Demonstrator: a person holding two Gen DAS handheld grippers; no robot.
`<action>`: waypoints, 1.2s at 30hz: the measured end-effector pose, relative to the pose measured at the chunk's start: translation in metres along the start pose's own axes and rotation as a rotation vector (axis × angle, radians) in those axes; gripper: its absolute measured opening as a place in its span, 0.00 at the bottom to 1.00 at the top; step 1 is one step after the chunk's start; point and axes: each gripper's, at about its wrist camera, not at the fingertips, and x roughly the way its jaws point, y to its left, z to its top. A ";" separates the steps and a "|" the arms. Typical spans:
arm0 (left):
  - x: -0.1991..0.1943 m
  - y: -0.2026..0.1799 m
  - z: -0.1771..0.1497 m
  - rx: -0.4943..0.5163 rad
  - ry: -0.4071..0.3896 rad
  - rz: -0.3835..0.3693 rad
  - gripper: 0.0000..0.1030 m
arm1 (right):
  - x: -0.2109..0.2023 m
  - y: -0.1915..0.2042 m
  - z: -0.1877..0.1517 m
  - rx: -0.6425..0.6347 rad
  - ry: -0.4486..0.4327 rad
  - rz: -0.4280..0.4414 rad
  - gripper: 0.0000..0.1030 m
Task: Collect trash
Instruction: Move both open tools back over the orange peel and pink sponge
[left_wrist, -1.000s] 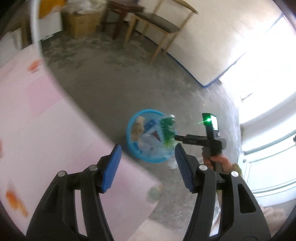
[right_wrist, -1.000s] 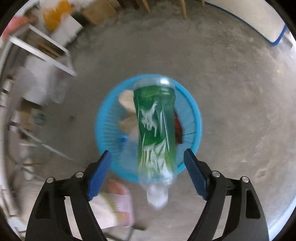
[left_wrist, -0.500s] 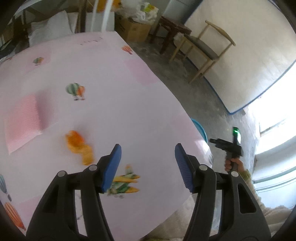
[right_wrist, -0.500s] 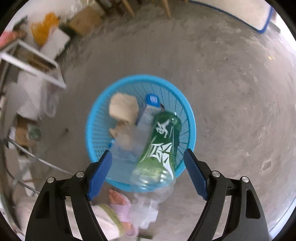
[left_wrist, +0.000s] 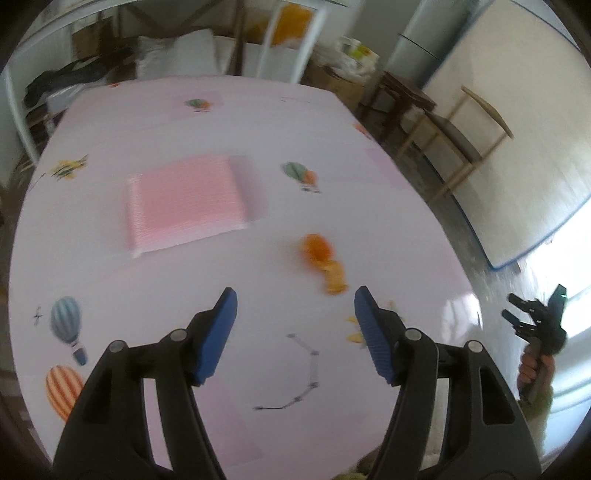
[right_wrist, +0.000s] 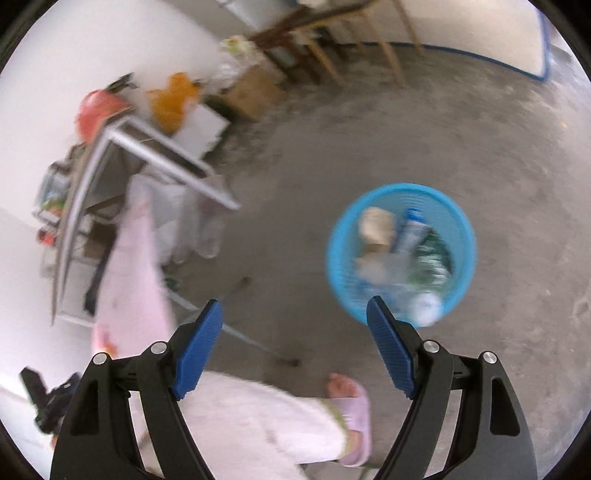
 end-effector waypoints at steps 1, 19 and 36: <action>0.000 0.008 0.001 -0.008 -0.010 0.007 0.61 | -0.001 0.019 -0.001 -0.029 -0.004 0.024 0.76; 0.026 0.109 0.098 -0.129 -0.133 0.038 0.65 | 0.098 0.307 -0.097 -0.680 0.253 0.201 0.76; 0.048 0.089 0.070 -0.048 0.045 -0.128 0.67 | 0.089 0.293 -0.091 -0.669 0.259 0.172 0.76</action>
